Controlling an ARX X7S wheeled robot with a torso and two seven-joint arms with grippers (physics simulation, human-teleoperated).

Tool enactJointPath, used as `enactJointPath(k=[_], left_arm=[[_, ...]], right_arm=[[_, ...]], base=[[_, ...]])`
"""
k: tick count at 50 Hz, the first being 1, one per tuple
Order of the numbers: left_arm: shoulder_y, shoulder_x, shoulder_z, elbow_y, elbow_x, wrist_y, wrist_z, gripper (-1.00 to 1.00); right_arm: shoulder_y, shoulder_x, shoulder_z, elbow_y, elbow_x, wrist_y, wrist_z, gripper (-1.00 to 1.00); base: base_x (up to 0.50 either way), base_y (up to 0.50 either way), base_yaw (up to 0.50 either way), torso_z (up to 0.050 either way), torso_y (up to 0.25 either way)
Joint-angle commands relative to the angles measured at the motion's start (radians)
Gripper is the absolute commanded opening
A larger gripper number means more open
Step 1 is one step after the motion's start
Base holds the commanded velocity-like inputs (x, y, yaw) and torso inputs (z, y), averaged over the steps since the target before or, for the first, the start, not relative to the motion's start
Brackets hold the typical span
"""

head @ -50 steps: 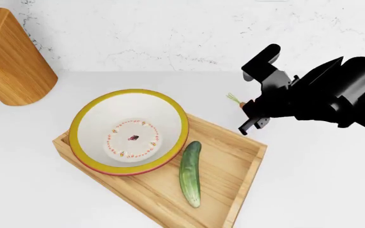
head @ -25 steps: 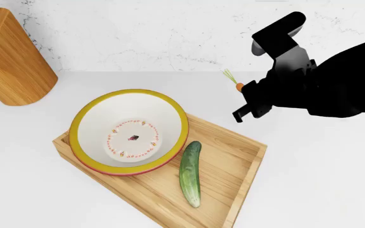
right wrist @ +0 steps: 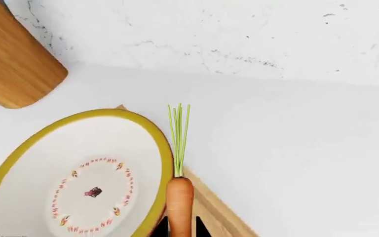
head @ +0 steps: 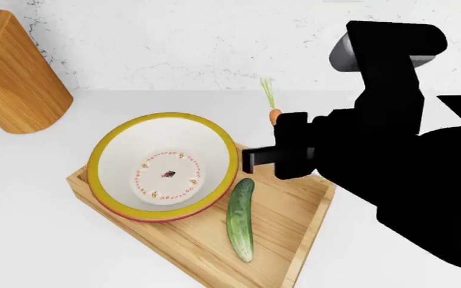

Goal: Place the two vegetables and bowl onto the tray for setting up a vegetable dip station.

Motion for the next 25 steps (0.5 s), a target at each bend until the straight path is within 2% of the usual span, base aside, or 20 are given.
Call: enactJointPath(k=[1,7,17,25], left_arm=[[-0.001,-0.002,0.000,0.000,-0.001,0.000,0.001,1.00],[-0.002,-0.001,-0.001,-0.001,-0.001,0.000,0.001,1.00],[-0.003,0.002,0.000,0.002,-0.001,0.002,-0.002,1.00],[-0.004,0.001,-0.001,0.000,0.000,0.001,0.002,1.00]], right_arm=[[-0.057,0.020,0.026,-0.227,0.064,-0.251,0.247,-1.00],[-0.041,0.006,0.022,-0.266,0.069,-0.267,0.315,-1.00],[0.030,-0.101,0.006,-0.300,0.100,-0.265,0.431,-1.00],[0.054,-0.174,-0.078,-0.292,0.065,-0.279,0.469,-1.00]], base=[[0.00,0.00,0.00,0.000,0.000],[0.00,0.00,0.00,0.000,0.000],[0.00,0.00,0.00,0.000,0.000],[0.00,0.00,0.00,0.000,0.000]])
